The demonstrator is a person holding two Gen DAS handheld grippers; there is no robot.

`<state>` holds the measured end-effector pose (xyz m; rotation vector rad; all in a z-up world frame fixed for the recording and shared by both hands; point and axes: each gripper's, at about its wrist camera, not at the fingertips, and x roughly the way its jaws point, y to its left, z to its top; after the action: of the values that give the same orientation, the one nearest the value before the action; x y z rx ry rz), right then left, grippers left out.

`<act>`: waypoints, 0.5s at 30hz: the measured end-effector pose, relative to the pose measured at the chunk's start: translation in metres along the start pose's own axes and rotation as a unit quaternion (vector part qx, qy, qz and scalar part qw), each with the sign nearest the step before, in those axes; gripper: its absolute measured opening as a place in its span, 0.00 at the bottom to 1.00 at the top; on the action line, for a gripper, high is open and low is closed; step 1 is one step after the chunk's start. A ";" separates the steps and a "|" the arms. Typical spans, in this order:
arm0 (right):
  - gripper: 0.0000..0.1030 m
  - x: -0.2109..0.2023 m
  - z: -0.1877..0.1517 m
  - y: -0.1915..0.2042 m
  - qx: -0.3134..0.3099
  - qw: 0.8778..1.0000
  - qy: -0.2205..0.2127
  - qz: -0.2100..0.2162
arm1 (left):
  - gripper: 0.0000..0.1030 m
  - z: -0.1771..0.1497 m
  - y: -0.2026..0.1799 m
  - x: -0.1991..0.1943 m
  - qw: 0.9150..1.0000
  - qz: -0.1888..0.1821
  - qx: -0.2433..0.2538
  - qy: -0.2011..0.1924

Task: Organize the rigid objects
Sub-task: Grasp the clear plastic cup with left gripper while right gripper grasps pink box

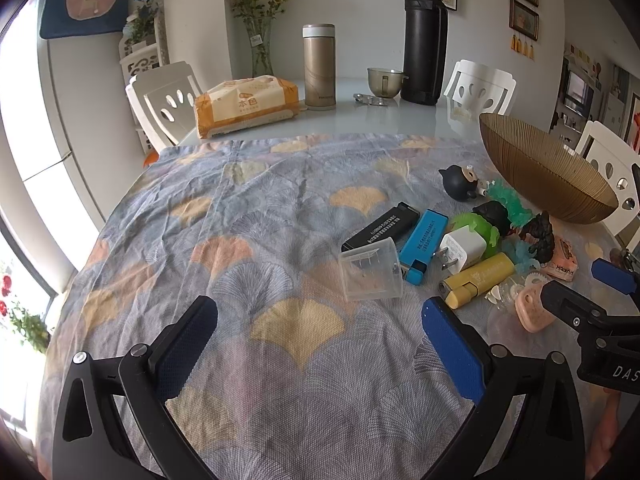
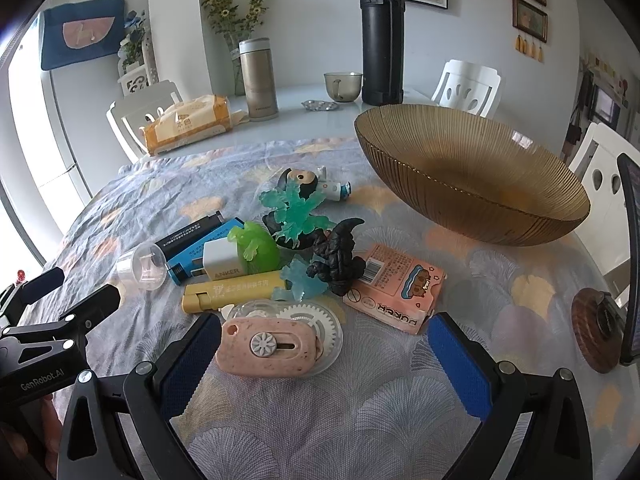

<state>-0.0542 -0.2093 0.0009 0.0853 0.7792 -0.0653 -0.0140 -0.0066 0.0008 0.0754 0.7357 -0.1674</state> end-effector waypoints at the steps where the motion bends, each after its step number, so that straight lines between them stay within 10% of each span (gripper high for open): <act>1: 1.00 0.000 0.000 0.000 0.000 1.000 0.000 0.000 | 0.99 0.001 0.000 0.000 1.000 0.000 0.000 0.000; 8: 1.00 -0.002 0.001 -0.003 0.009 1.000 -0.001 0.005 | 0.99 0.001 0.000 0.000 1.000 -0.012 0.000 0.003; 15: 1.00 -0.010 -0.004 -0.038 0.026 0.995 0.085 0.036 | 0.98 0.012 0.005 -0.007 0.993 -0.106 -0.015 0.051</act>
<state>-0.0677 -0.2460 0.0036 0.1695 0.9444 -0.0090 -0.0107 -0.0023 0.0143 -0.0233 0.8484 -0.3582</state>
